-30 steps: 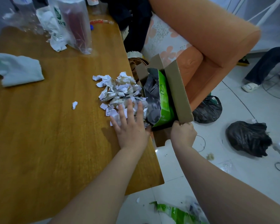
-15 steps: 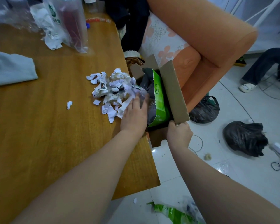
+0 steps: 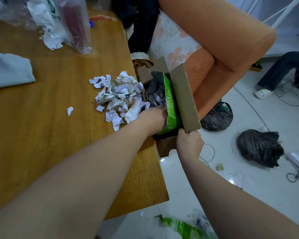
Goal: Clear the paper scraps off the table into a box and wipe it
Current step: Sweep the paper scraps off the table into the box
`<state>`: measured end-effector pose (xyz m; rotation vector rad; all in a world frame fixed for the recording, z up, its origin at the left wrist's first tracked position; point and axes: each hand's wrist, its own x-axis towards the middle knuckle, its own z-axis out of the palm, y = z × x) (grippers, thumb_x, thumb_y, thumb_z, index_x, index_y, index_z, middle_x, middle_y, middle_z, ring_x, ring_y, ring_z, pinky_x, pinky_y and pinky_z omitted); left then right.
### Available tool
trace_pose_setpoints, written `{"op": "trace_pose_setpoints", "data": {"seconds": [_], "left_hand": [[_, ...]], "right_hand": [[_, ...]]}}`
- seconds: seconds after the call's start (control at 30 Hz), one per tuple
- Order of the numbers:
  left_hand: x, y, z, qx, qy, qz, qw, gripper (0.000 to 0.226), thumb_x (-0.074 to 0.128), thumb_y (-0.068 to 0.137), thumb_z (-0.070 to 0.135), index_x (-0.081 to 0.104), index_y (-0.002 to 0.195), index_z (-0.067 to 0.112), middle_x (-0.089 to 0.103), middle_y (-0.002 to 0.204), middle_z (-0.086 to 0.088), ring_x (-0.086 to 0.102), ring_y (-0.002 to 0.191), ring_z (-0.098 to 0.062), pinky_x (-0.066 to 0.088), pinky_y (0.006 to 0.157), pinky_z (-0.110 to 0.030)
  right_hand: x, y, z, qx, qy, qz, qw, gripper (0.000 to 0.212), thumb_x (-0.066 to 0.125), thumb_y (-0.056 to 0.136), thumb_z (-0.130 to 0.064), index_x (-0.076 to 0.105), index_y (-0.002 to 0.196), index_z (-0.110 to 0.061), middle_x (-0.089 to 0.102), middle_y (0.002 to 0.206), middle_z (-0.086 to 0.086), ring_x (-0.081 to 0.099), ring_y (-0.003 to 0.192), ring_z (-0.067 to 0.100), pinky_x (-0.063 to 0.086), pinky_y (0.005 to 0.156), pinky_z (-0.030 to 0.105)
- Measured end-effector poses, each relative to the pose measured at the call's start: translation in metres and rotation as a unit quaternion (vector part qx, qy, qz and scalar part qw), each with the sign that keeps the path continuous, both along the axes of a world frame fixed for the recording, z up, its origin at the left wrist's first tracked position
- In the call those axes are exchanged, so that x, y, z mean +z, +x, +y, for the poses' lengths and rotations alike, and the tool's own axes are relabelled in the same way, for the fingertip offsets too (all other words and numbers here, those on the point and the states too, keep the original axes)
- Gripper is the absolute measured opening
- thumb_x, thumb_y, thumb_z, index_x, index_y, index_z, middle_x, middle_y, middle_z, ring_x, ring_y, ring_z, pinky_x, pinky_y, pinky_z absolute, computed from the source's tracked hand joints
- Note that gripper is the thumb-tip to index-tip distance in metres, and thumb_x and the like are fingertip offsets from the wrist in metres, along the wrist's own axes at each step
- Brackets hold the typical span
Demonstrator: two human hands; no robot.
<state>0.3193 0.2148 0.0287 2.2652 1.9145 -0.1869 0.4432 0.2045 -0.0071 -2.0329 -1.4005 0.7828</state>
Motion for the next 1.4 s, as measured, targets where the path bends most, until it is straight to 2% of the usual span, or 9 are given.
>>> {"op": "trace_pose_setpoints", "data": {"seconds": [0.07,0.13,0.23,0.37,0.63,0.93,1.1,1.2,1.4], "left_hand": [[-0.007,-0.008,0.003,-0.055,0.093,0.058,0.992,0.045,0.03,0.097,0.01,0.034,0.14,0.0,0.03,0.15,-0.018,0.021,0.141,-0.031,0.006,0.117,-0.042],[-0.011,-0.013,0.001,-0.054,0.186,0.083,0.977,0.046,0.036,0.095,0.018,0.038,0.14,0.008,0.028,0.153,-0.015,0.015,0.144,-0.031,-0.012,0.113,-0.05],[-0.016,-0.012,-0.012,0.112,0.229,-0.024,0.967,0.047,0.04,0.093,0.028,0.042,0.137,0.015,0.03,0.153,-0.009,0.019,0.144,-0.027,-0.001,0.115,-0.052],[-0.033,-0.012,-0.033,0.361,0.255,-0.181,0.878,0.05,0.044,0.092,0.04,0.041,0.137,0.018,0.029,0.152,-0.013,0.021,0.142,-0.034,0.015,0.112,-0.056],[-0.042,-0.024,-0.049,0.565,0.189,-0.263,0.759,0.071,0.035,0.091,0.057,0.006,0.149,0.028,-0.006,0.159,-0.011,-0.001,0.145,-0.037,0.0,0.115,-0.055],[-0.04,-0.007,-0.042,0.487,0.201,-0.388,0.756,0.073,0.045,0.092,0.045,0.005,0.15,0.024,-0.007,0.159,-0.009,0.002,0.145,-0.03,0.024,0.115,-0.043],[-0.044,-0.005,-0.044,0.414,0.119,-0.314,0.846,0.093,0.064,0.083,0.038,-0.001,0.149,0.031,-0.021,0.156,-0.003,-0.016,0.144,-0.032,0.016,0.118,-0.042],[-0.044,-0.004,-0.044,0.411,0.11,-0.298,0.854,0.094,0.065,0.083,0.019,0.001,0.149,0.034,-0.021,0.157,-0.003,-0.015,0.144,-0.034,0.024,0.116,-0.046],[-0.049,-0.003,-0.043,0.42,0.154,-0.246,0.86,0.077,0.059,0.089,0.028,0.009,0.148,0.033,-0.005,0.158,-0.008,0.003,0.145,-0.033,0.025,0.113,-0.042]], "right_hand": [[0.0,0.0,0.002,-0.006,-0.006,0.001,1.0,0.028,0.049,0.088,-0.017,0.057,0.095,0.008,0.06,0.096,0.025,0.054,0.095,0.04,0.043,0.077,0.039],[0.0,0.001,0.003,-0.009,-0.01,0.002,1.0,0.027,0.049,0.087,-0.018,0.057,0.094,0.007,0.058,0.093,0.023,0.054,0.094,0.039,0.044,0.077,0.04],[0.0,0.0,0.005,-0.011,-0.01,0.005,1.0,0.027,0.049,0.087,-0.018,0.057,0.094,0.007,0.057,0.09,0.02,0.053,0.087,0.036,0.042,0.074,0.038],[0.0,-0.002,0.006,-0.006,0.003,0.003,1.0,0.03,0.049,0.088,-0.016,0.059,0.099,0.01,0.062,0.093,0.024,0.047,0.079,0.031,0.032,0.066,0.031],[0.0,-0.005,0.009,-0.007,0.02,0.006,1.0,0.024,0.051,0.087,-0.016,0.058,0.088,0.007,0.055,0.081,0.019,0.05,0.079,0.032,0.039,0.068,0.036],[-0.006,-0.012,0.004,0.0,0.012,-0.016,1.0,0.036,0.05,0.087,-0.019,0.058,0.105,0.011,0.058,0.084,0.019,0.058,0.091,0.04,0.042,0.07,0.037],[-0.006,-0.012,0.002,0.0,0.013,-0.024,1.0,0.034,0.052,0.088,-0.02,0.06,0.096,0.012,0.063,0.097,0.027,0.057,0.094,0.041,0.045,0.077,0.04],[-0.008,-0.013,0.003,-0.002,0.011,-0.023,1.0,0.033,0.052,0.087,-0.02,0.06,0.094,0.011,0.063,0.097,0.027,0.057,0.093,0.041,0.046,0.077,0.041],[-0.01,-0.012,0.003,0.003,0.014,-0.025,1.0,0.031,0.051,0.088,-0.019,0.06,0.092,0.011,0.063,0.093,0.027,0.055,0.088,0.039,0.039,0.07,0.038]]}}
